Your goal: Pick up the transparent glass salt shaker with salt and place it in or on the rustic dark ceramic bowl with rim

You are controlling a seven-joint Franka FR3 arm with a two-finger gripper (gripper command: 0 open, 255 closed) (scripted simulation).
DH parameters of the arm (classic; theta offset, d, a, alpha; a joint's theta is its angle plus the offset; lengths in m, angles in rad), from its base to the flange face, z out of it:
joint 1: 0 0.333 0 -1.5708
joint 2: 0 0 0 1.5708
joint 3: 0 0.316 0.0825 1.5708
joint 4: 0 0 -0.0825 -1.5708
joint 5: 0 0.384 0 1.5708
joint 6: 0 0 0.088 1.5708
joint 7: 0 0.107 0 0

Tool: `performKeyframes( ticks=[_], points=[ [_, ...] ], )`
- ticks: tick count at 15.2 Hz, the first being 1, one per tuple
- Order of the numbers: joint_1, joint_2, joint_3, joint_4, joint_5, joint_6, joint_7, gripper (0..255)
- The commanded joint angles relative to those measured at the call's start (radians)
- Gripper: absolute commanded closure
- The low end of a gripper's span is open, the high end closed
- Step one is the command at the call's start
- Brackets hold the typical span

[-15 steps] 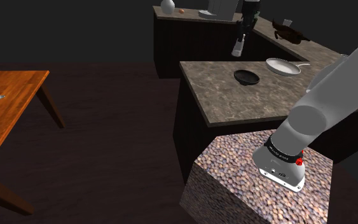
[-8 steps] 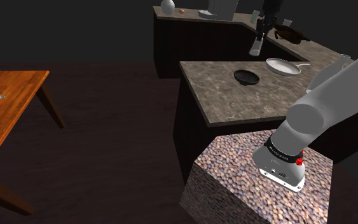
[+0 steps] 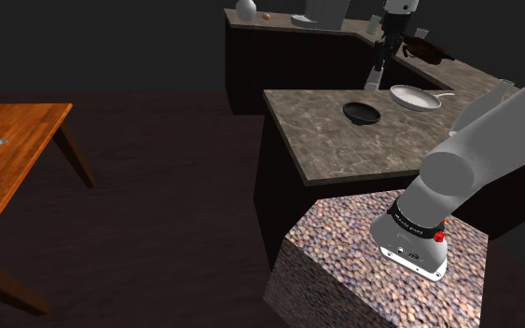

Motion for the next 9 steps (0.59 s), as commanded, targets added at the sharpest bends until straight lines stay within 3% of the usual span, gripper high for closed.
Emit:
performKeyframes(
  ticks=[1, 9],
  points=[
    [-0.001, 0.0, -0.001, -0.026, -0.002, 0.027, 0.004, 255],
    [-0.003, 0.022, -0.012, -0.114, -0.003, 0.136, 0.011, 255]
  ],
)
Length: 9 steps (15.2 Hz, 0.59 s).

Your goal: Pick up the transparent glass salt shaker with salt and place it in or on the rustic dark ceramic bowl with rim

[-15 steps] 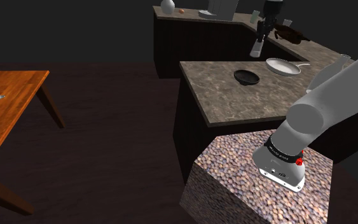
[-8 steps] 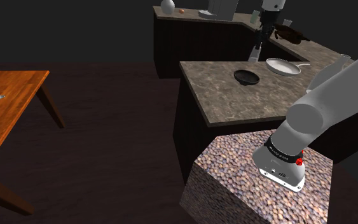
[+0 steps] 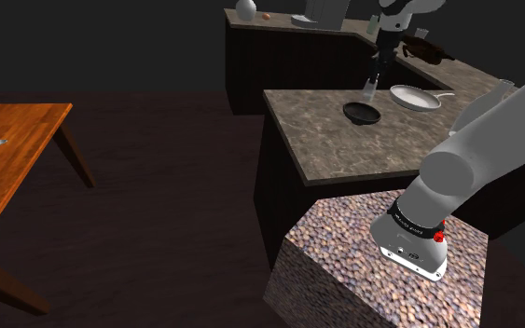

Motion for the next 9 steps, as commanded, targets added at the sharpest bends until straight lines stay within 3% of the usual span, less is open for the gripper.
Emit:
performKeyframes(
  ticks=[1, 3, 9],
  points=[
    [0.0, 0.01, -0.002, -0.02, 0.001, 0.03, 0.002, 255],
    [-0.001, 0.021, -0.006, -0.046, 0.001, 0.067, 0.004, 255],
    [-0.001, 0.021, -0.006, -0.046, 0.001, 0.067, 0.004, 255]
  ],
)
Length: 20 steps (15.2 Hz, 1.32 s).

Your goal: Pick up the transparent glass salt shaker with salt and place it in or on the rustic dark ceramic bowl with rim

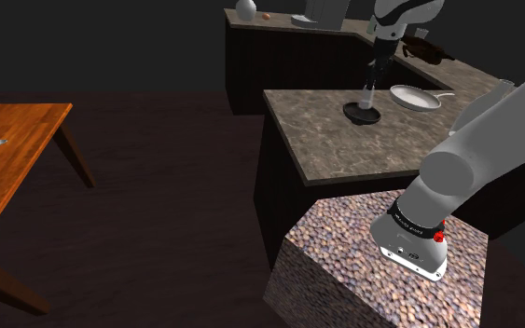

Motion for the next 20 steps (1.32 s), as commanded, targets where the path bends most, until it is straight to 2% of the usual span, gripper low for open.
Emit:
performKeyframes(
  ticks=[1, 2, 3, 8, 12, 20],
  points=[
    [0.0, 0.0, 0.0, 0.0, 0.0, 0.0, 0.0, 255],
    [0.0, 0.0, 0.0, 0.0, 0.0, 0.0, 0.0, 255],
    [0.0, 0.0, 0.0, 0.0, 0.0, 0.0, 0.0, 0],
    [0.0, 0.0, 0.0, 0.0, 0.0, 0.0, 0.0, 0],
    [0.009, -0.022, 0.017, 0.107, 0.006, -0.129, 0.0, 0],
    [0.009, -0.022, 0.017, 0.107, 0.006, -0.129, 0.0, 0]
  ],
)
